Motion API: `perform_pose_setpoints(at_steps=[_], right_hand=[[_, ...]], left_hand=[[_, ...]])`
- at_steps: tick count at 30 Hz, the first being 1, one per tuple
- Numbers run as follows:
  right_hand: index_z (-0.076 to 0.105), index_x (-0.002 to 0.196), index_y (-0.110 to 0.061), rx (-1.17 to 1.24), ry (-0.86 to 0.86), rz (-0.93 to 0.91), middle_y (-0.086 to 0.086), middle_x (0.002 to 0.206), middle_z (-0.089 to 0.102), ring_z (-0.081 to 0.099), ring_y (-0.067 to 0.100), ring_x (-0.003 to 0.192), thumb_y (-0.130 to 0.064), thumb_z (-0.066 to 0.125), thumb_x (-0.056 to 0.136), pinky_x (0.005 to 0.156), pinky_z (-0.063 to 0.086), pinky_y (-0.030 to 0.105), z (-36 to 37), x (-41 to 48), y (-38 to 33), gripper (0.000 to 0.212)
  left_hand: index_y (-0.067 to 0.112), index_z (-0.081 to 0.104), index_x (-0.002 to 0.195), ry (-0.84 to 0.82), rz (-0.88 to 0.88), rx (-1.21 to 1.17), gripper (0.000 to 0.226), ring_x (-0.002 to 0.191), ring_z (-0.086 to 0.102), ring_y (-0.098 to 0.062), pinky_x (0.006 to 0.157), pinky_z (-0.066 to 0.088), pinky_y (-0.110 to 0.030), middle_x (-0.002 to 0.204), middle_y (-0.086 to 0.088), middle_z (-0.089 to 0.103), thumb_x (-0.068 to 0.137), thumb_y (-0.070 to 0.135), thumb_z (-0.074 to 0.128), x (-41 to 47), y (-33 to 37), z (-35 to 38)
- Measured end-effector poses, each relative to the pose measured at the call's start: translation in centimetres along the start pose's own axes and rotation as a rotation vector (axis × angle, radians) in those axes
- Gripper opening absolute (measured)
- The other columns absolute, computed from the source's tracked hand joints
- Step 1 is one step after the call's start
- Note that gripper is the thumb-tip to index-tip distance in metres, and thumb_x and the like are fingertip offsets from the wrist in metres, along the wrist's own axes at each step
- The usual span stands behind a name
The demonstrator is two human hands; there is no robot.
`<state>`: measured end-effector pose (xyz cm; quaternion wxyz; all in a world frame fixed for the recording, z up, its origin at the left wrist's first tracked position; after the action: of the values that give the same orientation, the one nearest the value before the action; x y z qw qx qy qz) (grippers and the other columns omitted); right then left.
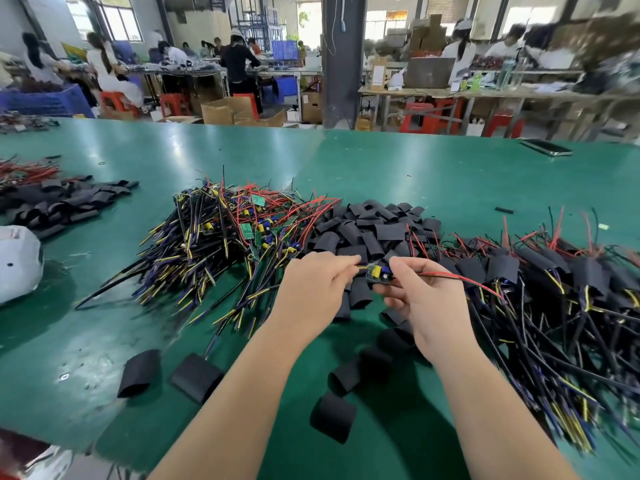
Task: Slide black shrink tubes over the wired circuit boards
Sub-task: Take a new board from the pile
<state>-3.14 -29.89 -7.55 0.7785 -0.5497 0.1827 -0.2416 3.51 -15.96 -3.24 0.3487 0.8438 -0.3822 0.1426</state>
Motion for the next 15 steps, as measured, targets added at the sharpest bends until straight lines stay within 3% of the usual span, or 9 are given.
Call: perform_pose_setpoints(at_steps=[3, 7, 11, 15], right_hand=[[0.061, 0.084, -0.007, 0.007, 0.010, 0.019, 0.003, 0.063, 0.070, 0.069, 0.020, 0.056, -0.008, 0.068, 0.087, 0.045, 0.049, 0.019, -0.1, 0.2, 0.4, 0.008], [0.060, 0.079, -0.008, -0.070, -0.028, -0.028, 0.006, 0.066, 0.071, 0.069, 0.022, 0.057, -0.010, 0.070, 0.085, 0.048, 0.050, 0.021, 0.6, 0.0, 0.7, 0.012], [0.063, 0.082, -0.008, -0.161, -0.053, -0.101, 0.007, 0.070, 0.072, 0.071, 0.023, 0.063, -0.008, 0.074, 0.081, 0.054, 0.052, 0.020, 0.8, -0.1, 1.0, 0.011], [0.062, 0.099, -0.016, -0.222, -0.152, -0.112, -0.003, 0.075, 0.074, 0.069, 0.009, 0.071, 0.003, 0.075, 0.077, 0.066, 0.051, 0.014, 1.7, -0.1, 1.5, 0.033]], left_hand=[[0.018, 0.070, 0.115, 0.059, 0.034, -0.086, 0.031, 0.075, 0.061, -0.012, 0.075, 0.048, -0.042, 0.079, 0.003, 0.072, 0.093, 0.030, 0.052, -1.0, -0.2, 0.0], [0.022, 0.066, 0.122, 0.071, 0.062, -0.019, 0.030, 0.058, 0.054, -0.003, 0.071, 0.047, -0.042, 0.078, 0.006, 0.074, 0.092, 0.015, 0.062, -1.5, -0.5, 0.3], [0.021, 0.070, 0.114, -0.018, 0.044, 0.149, 0.031, 0.084, 0.061, -0.023, 0.078, 0.038, -0.040, 0.085, 0.002, 0.069, 0.094, 0.014, 0.047, -1.5, -0.7, 1.4], [0.007, 0.067, 0.103, -0.035, -0.008, 0.127, 0.038, 0.089, 0.057, -0.032, 0.076, 0.045, -0.045, 0.089, -0.009, 0.065, 0.082, 0.014, 0.035, -1.7, -1.2, 1.7]])
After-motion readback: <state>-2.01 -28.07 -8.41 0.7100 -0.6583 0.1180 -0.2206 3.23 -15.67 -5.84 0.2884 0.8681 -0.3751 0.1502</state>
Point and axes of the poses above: each hand's wrist, its own x-axis towards the middle knuckle, its own z-axis out of the palm, y = z × x, the point moved 9 cm from there along x, towards the middle knuckle
